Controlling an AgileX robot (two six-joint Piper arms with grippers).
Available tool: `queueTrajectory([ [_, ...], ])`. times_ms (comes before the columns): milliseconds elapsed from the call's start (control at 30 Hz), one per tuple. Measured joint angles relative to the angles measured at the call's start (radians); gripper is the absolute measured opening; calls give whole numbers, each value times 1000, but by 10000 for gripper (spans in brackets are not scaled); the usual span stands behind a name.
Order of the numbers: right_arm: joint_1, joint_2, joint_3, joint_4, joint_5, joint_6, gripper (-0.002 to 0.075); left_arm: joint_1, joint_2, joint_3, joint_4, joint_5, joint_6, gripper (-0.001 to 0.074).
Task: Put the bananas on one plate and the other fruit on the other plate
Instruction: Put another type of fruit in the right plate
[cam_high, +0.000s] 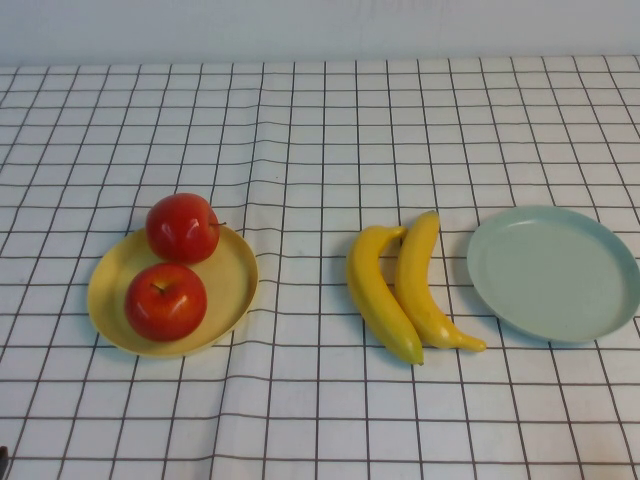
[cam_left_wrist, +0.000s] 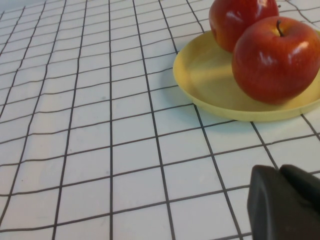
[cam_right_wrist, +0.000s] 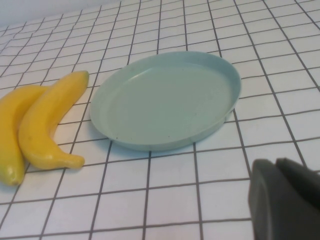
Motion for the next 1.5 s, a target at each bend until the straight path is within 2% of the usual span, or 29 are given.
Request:
queueTrajectory([
  [367,0,0,0,0,0,0,-15,0,0,0,0,0,2,-2],
  [433,0,0,0,49,0,0,-15,0,0,0,0,0,2,-2],
  [500,0,0,0,195,0,2,-15,0,0,0,0,0,2,-2],
  [633,0,0,0,646,-2,2,-15,0,0,0,0,0,2,-2],
  [733,0,0,0,845,-14,2,-15,0,0,0,0,0,2,-2],
  [800,0,0,0,902,-25,2,-15,0,0,0,0,0,2,-2],
  [1133,0,0,0,950,-112,-1,-15,0,0,0,0,0,2,-2],
  [1300,0,0,0,936,-116,-77,-15,0,0,0,0,0,2,-2],
  [1400,0,0,-20,902,-94,-133,-15,0,0,0,0,0,2,-2],
  [1500,0,23,-132,783,-25,-164,-15,0,0,0,0,0,2,-2],
])
